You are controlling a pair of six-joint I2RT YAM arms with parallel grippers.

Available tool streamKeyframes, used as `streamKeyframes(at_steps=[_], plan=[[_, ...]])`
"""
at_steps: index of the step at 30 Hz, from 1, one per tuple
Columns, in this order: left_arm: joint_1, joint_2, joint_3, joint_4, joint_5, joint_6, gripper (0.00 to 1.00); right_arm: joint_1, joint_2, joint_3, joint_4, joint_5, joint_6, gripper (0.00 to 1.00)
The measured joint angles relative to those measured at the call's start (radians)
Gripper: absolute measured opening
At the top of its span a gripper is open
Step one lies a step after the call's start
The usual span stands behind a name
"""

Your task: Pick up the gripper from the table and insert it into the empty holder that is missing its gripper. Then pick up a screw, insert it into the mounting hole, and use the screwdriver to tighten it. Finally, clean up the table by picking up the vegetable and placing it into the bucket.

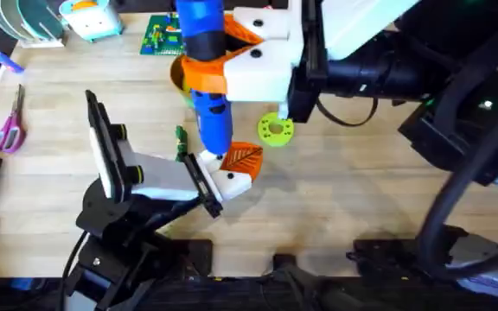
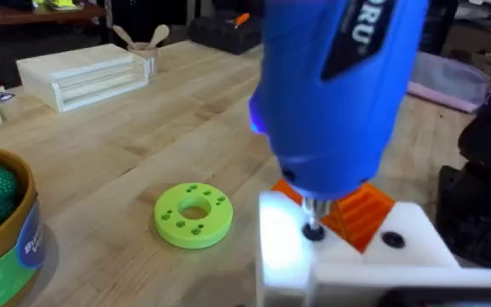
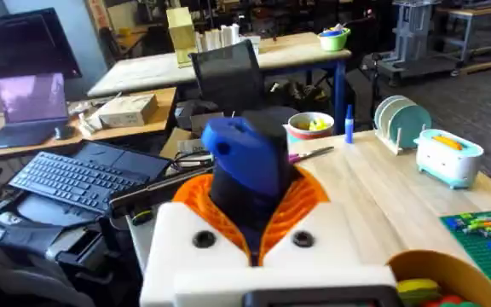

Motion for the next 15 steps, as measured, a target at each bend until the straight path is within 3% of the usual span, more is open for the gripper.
streamKeyframes(at_steps=[6,12,14,15], plan=[[0.000,0.000,0.000,0.001,0.000,0.000,0.016,0.000,-0.009,0.000,0.076,-0.004,0.001,0.026],[0.000,0.000,0.000,0.001,0.000,0.000,0.016,-0.016,-0.092,0.000,0.101,-0.008,0.000,0.026],[0.000,0.000,0.000,0.001,0.000,0.000,0.016,-0.044,-0.112,0.000,0.106,-0.012,-0.012,0.026],[0.000,0.000,0.000,0.001,0.000,0.000,0.016,-0.118,-0.118,0.000,0.078,-0.007,-0.070,0.026]])
